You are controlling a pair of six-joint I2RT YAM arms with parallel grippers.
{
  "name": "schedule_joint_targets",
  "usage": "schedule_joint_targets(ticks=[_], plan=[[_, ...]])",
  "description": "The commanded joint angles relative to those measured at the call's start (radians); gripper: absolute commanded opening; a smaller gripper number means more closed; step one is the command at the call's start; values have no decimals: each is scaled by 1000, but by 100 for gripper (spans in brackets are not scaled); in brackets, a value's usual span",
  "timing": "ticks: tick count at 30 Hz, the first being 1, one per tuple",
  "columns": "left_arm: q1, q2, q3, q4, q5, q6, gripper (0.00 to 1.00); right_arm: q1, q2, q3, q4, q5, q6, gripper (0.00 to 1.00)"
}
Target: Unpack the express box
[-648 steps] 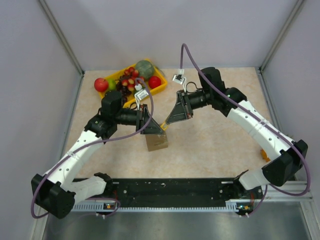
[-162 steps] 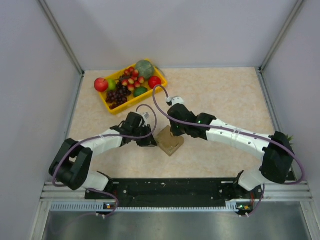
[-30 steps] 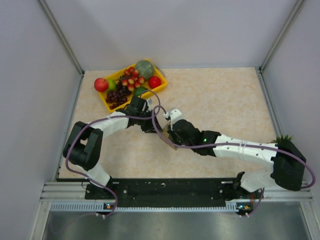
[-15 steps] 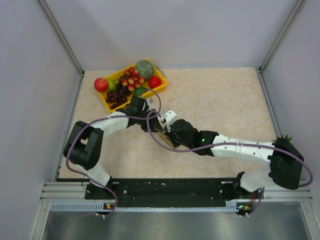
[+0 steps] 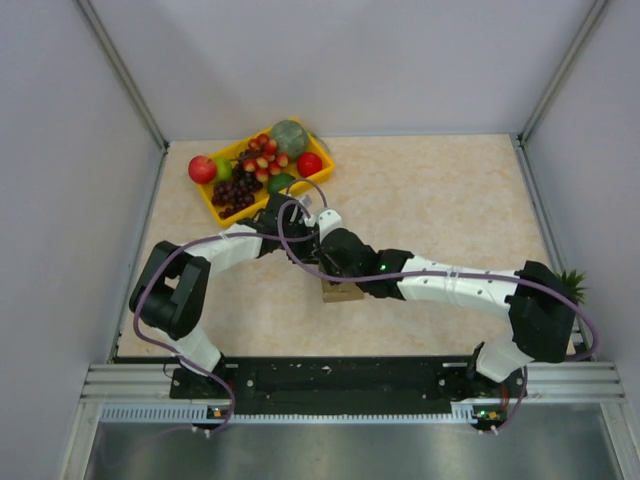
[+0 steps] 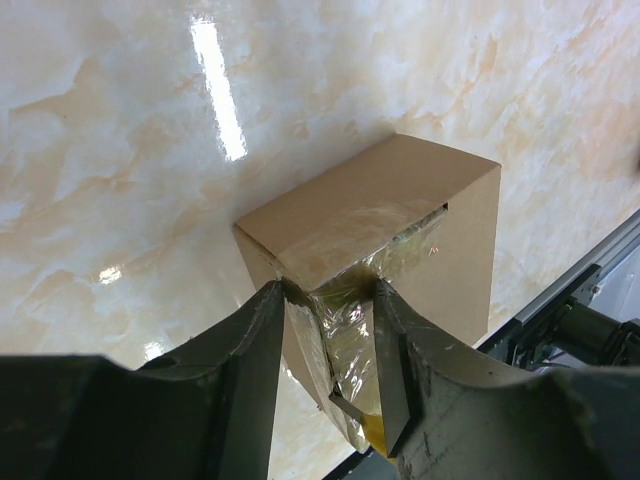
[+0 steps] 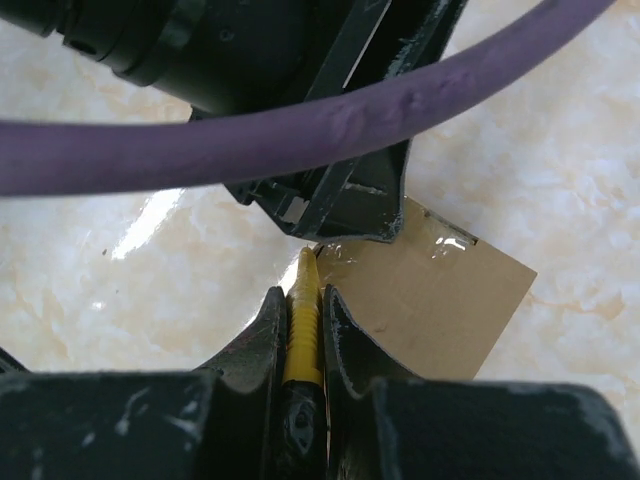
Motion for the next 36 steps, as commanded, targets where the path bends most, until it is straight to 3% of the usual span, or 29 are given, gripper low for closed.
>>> schedule_joint_targets(ticks=[1,19,36], plan=[[-34,36,-9,-34,-71,-13,42,4,24,47,-92,121,118,0],[-35,68,43,-268,-291,-102,37,4,-29,24,-173,187,284,0],[-34,56,31,-336,-286,-300,33,4,-35,59,-306,241,383,0]])
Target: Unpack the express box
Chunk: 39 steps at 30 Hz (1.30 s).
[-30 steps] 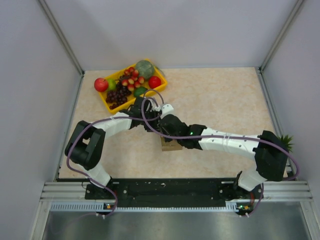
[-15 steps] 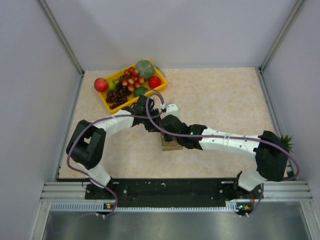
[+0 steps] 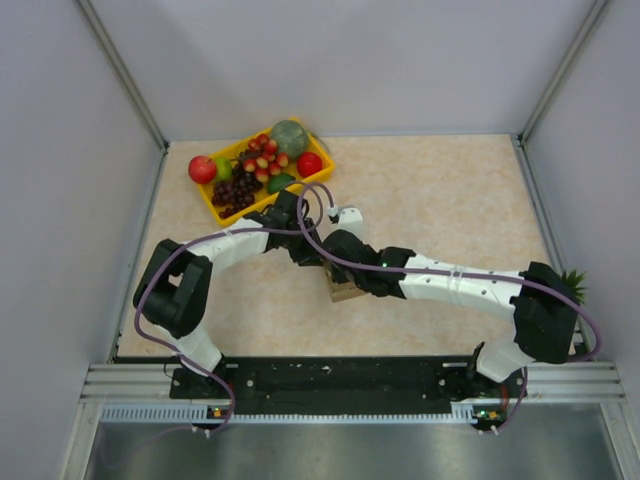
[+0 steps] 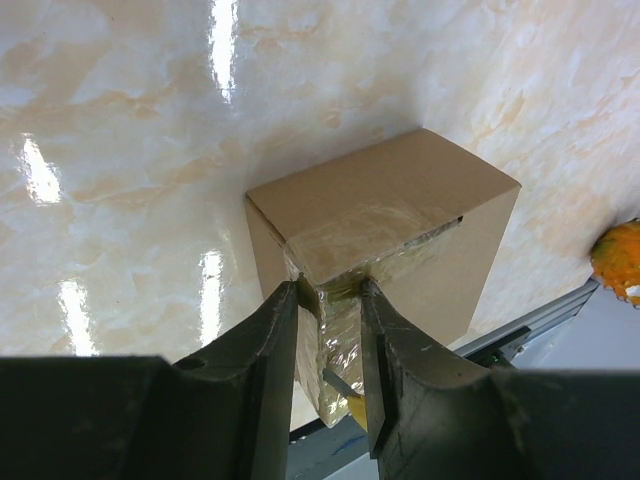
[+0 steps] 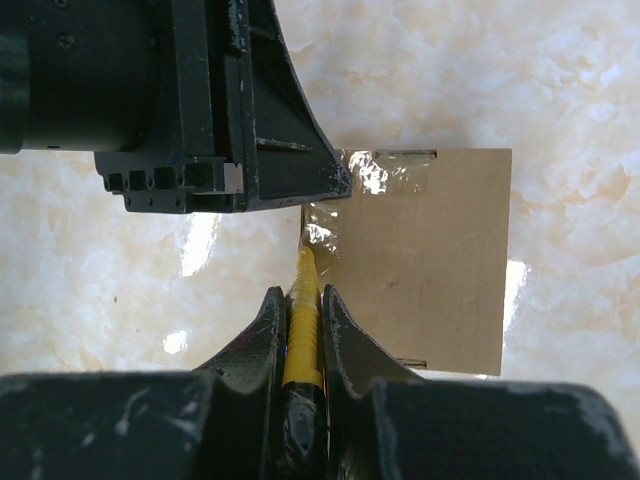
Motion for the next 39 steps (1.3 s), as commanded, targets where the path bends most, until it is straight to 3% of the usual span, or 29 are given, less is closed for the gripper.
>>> schedule_joint_targets(ticks=[1,22,39], plan=[[6,35,-57,-168,-140,-26,33,4,-29,21,-141,78,14,0],[7,66,-40,-190,-165,-29,32,20,-78,-1,-263,32,65,0],[9,97,-31,-164,-137,40,31,28,-3,-9,-187,3,-49,0]])
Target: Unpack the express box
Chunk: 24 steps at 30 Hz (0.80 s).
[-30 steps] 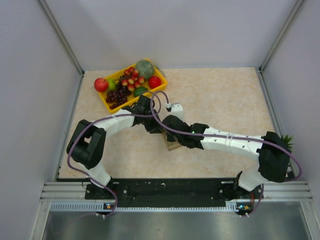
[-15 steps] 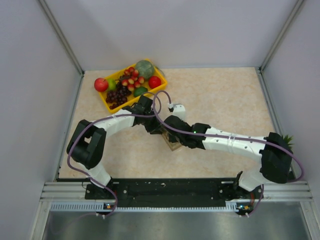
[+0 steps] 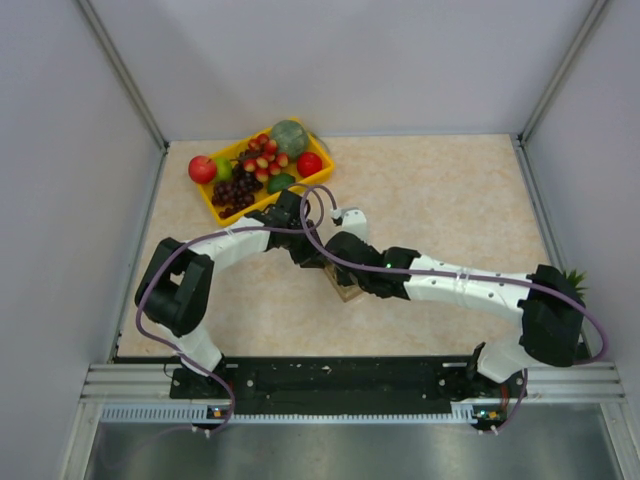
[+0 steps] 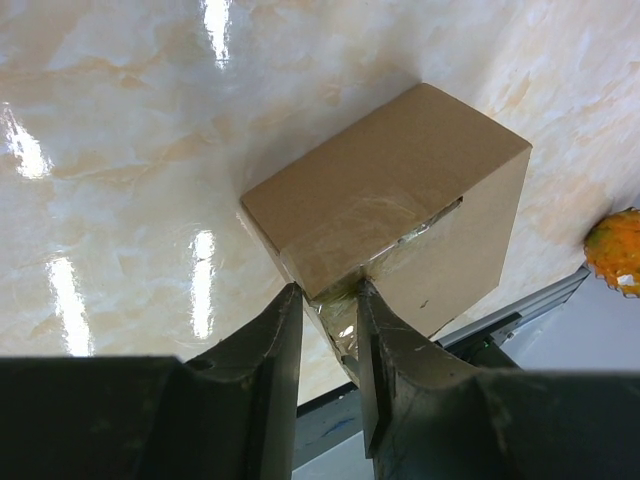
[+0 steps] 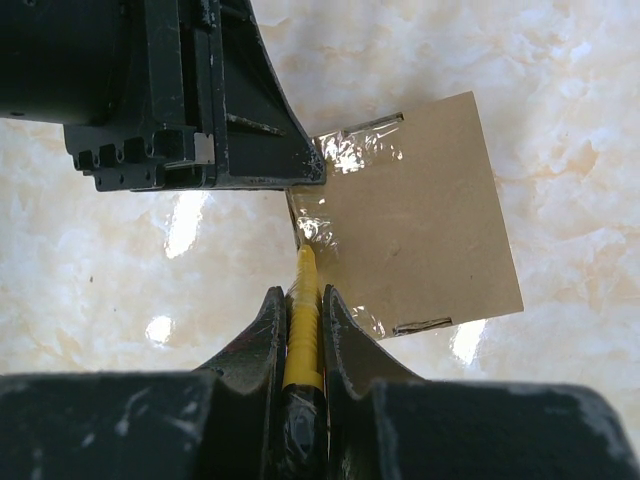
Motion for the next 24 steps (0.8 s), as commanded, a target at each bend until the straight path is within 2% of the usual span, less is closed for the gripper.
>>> schedule_joint_targets(ticks=[1,6,13,24], plan=[[12,80,-52,-124,-166,80,31,17,39,-3,-90,-10,-73,0],[12,74,-61,-116,-161,95,34,17,45,23,-71,2,-85,0],[10,64,-72,-104,-152,109,38,17,-25,70,-32,79,-116,0],[10,75,-67,-104,-145,132,37,16,15,18,44,2,-163,0]])
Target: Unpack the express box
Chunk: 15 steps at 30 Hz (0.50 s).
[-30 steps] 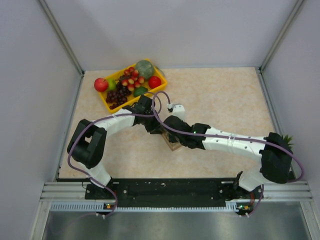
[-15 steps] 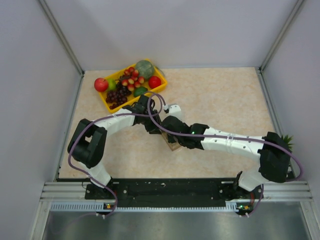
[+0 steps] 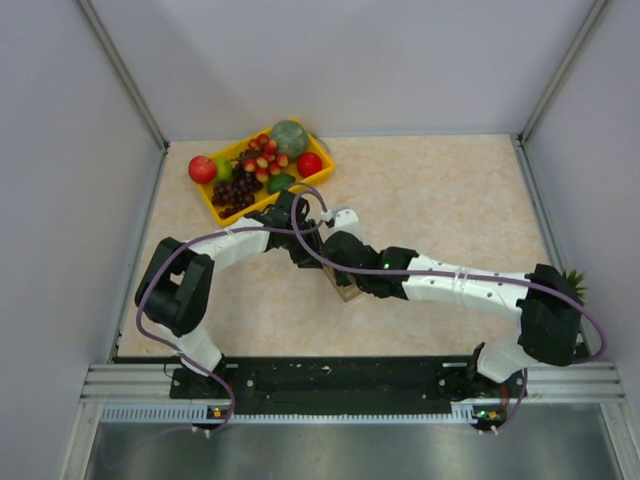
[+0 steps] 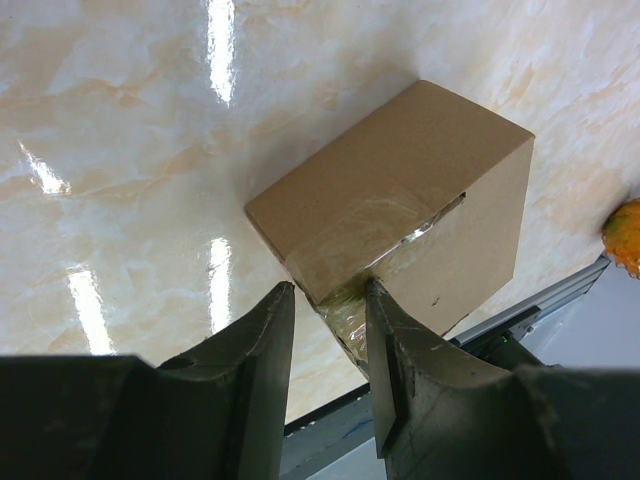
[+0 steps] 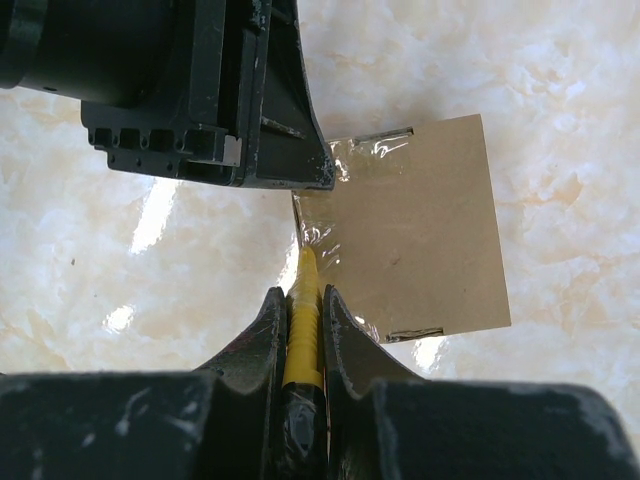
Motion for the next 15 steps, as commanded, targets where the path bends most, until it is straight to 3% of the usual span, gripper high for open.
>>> schedule_joint_targets(ticks=[1,9,15], plan=[[6,77,-59,-121,-155,72,37,8,7,-11,43,-8,-50,0],[6,94,-54,-112,-133,89,34,7,10,-105,102,-130,-93,0],[4,98,-54,-109,-142,92,31,7,-9,-132,101,-140,-87,0]])
